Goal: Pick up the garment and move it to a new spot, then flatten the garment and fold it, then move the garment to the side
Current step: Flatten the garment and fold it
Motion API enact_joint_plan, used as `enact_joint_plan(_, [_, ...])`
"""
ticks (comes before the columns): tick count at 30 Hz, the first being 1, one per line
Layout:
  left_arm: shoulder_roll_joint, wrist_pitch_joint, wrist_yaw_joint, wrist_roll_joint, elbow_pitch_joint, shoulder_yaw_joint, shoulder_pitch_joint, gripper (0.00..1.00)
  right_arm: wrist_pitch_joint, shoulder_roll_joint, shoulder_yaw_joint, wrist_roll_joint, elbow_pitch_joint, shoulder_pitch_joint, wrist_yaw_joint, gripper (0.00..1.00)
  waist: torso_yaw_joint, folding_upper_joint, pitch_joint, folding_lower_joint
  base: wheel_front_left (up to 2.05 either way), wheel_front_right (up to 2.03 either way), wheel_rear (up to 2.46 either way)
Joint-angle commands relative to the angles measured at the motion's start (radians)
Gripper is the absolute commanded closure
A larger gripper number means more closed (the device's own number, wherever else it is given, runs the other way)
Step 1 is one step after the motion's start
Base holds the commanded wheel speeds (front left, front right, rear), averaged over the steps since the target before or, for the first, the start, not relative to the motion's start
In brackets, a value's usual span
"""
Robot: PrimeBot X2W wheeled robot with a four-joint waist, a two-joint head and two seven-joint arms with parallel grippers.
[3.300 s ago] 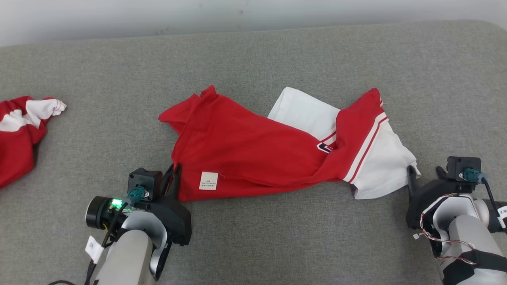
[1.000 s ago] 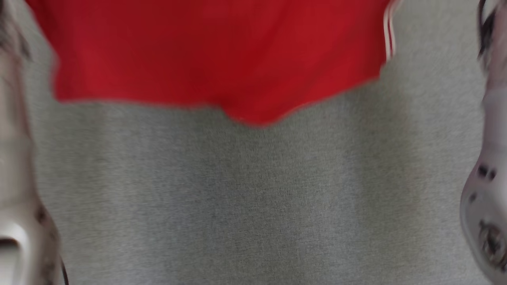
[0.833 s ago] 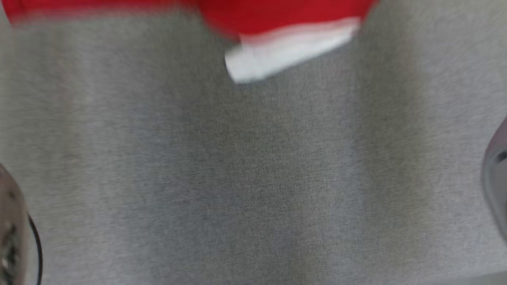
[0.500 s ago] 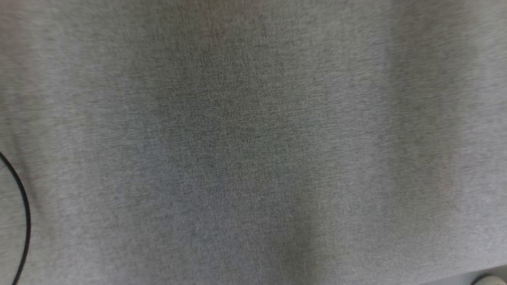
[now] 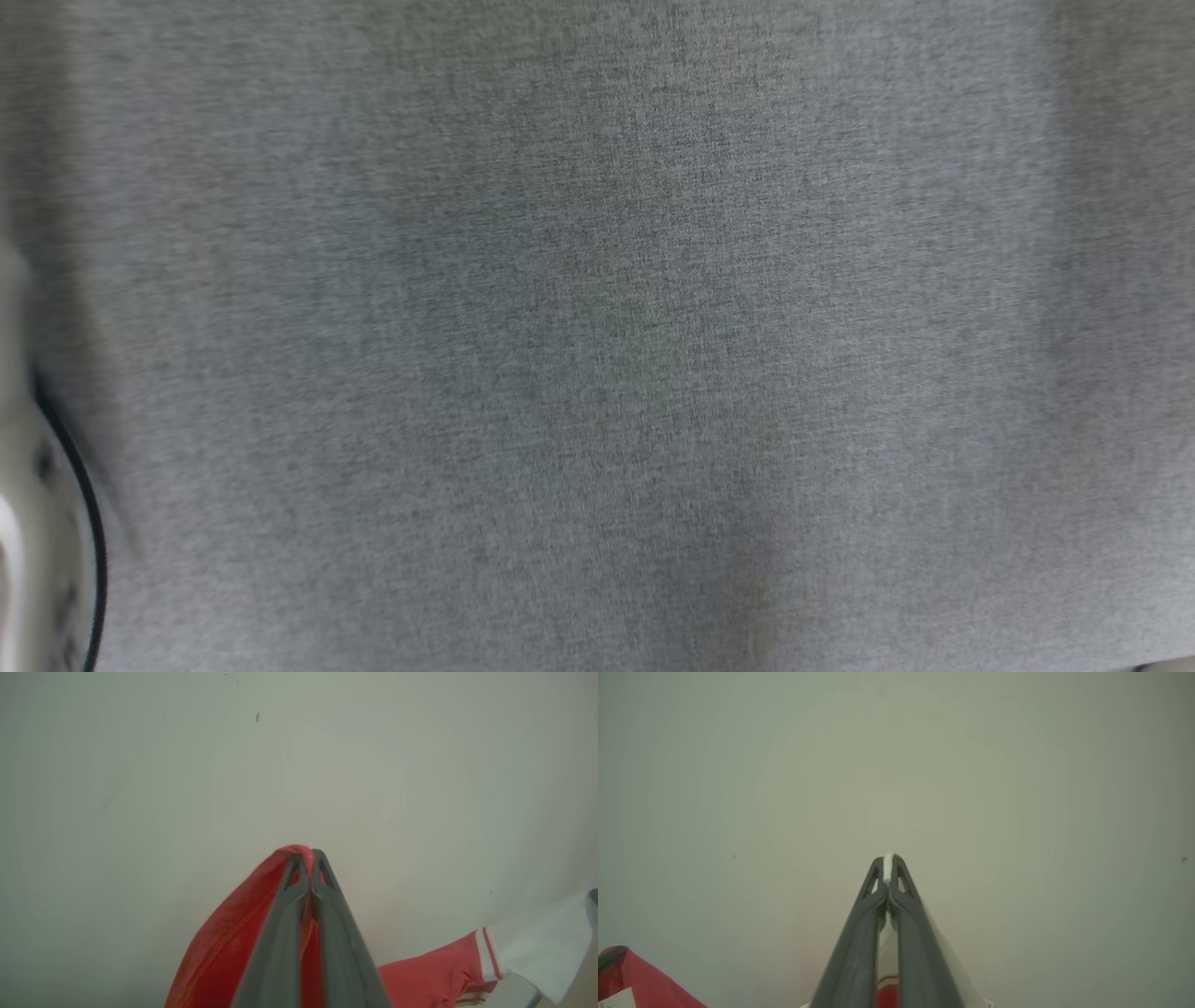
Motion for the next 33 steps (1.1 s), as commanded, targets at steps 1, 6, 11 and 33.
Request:
enact_joint_plan(1, [0.005, -0.006, -0.001, -0.007, -0.014, -0.002, 0.023, 1.00, 0.000, -0.023, 0.008, 0.013, -0.011, 0.025, 0.003, 1.00, 0.011, -0.0001, -0.032, 0.0000, 0.00, 0.00, 0.00])
enact_joint_plan(6, [0.026, -0.004, 0.000, -0.034, -0.090, -0.052, 0.213, 1.00, 0.000, -0.075, 0.025, 0.081, -0.056, 0.249, 0.003, 1.00, 0.002, -0.0001, -0.137, 0.0000, 0.00, 0.00, 0.00])
enact_joint_plan(11, [0.018, -0.004, 0.000, -0.026, -0.124, -0.074, 0.426, 1.00, 0.055, -0.121, -0.021, 0.082, -0.079, 0.491, 0.003, 1.00, -0.012, -0.0001, -0.273, 0.0000, 0.00, 0.00, 0.00])
enact_joint_plan(33, [-0.097, -0.004, 0.000, -0.161, -0.113, -0.071, 1.185, 1.00, 0.897, 0.112, -0.331, -0.128, -0.396, 1.449, 0.002, 1.00, 0.016, -0.0001, -0.659, 0.0000, 0.00, 0.00, 0.00])
